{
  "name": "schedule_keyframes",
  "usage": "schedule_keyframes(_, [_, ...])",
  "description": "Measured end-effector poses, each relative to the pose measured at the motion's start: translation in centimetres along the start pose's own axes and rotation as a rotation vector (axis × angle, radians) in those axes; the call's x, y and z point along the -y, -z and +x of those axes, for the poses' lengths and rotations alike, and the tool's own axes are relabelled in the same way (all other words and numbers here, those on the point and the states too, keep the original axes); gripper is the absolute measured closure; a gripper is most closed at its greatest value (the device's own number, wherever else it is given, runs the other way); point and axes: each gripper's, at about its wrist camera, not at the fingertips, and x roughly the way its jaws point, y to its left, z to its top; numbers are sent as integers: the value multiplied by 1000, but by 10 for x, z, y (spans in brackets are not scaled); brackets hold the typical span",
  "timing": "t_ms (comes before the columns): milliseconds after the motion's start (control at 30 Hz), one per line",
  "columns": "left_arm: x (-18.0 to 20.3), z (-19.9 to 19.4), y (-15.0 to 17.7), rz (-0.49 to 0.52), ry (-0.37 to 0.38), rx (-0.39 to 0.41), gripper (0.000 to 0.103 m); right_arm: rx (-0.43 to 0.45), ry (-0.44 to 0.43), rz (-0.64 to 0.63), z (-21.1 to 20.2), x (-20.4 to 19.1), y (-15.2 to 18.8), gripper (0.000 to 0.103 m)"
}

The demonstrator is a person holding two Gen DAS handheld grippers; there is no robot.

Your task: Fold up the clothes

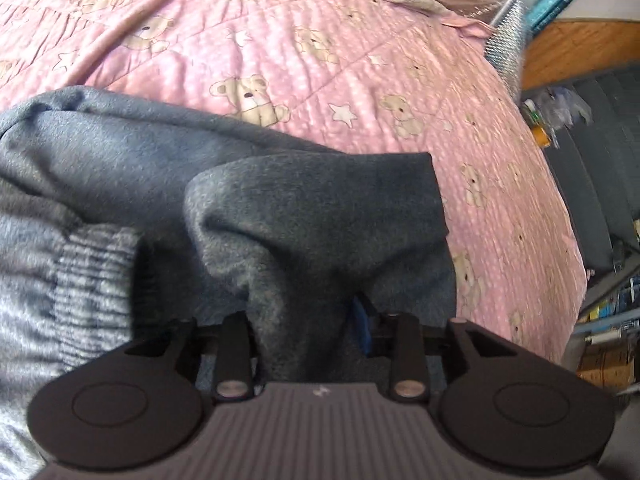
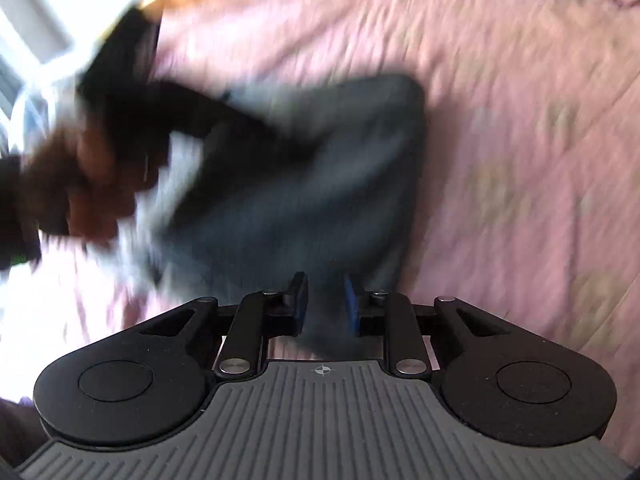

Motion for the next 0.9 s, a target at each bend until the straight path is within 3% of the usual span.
schedule_keyframes(67, [-7, -6, 7, -36, 9, 5, 70, 41, 12, 24, 6, 13, -29, 48])
schedule_keyframes(167, [-16, -8, 15, -97, 27, 28, 70, 1, -8, 67, 54, 37, -72, 40])
schedule_keyframes(233, [-14, -8, 16, -109, 30, 48, 70, -33, -24, 121, 87, 55, -94, 41])
schedule_keyframes(267, [-10, -8, 16, -95, 33, 62, 71, -39, -47, 144, 99, 62, -101, 49])
schedule_keyframes(300, [-4, -7, 15, -70, 42, 78, 71, -40, -70, 151, 107, 67, -105, 79])
schedule_keyframes(367, [5, -7, 13, -34, 24, 97, 71, -10, -29, 117, 107, 69, -108, 89])
schedule_keyframes(433, [8, -7, 13, -18, -20, 104, 68, 22, 41, 77, 103, 71, -104, 90])
schedule_keyframes(500, [-2, -11, 20, -72, -44, 97, 65, 16, 37, 47, 104, 70, -103, 86])
schedule_keyframes(600, [-10, -29, 37, -138, -50, 87, 62, 66, 37, 51, 79, 67, -107, 62])
schedule_keyframes(667, [-11, -40, 53, -161, -29, 71, 56, 147, 72, 58, 45, 64, -103, 55])
schedule_keyframes(733, [-9, -41, 67, -164, -23, 43, 57, 189, 36, 25, 11, 53, -88, 56])
schedule_keyframes(800, [-4, -43, 78, -145, -41, 30, 58, 81, -73, -57, 10, 31, -62, 77])
schedule_keyframes(867, [2, -43, 82, -143, -52, 22, 60, -55, -156, -150, 17, 9, -30, 91])
schedule_keyframes(900, [5, -42, 82, -133, -56, 18, 60, -108, -143, -188, 22, 6, -13, 91])
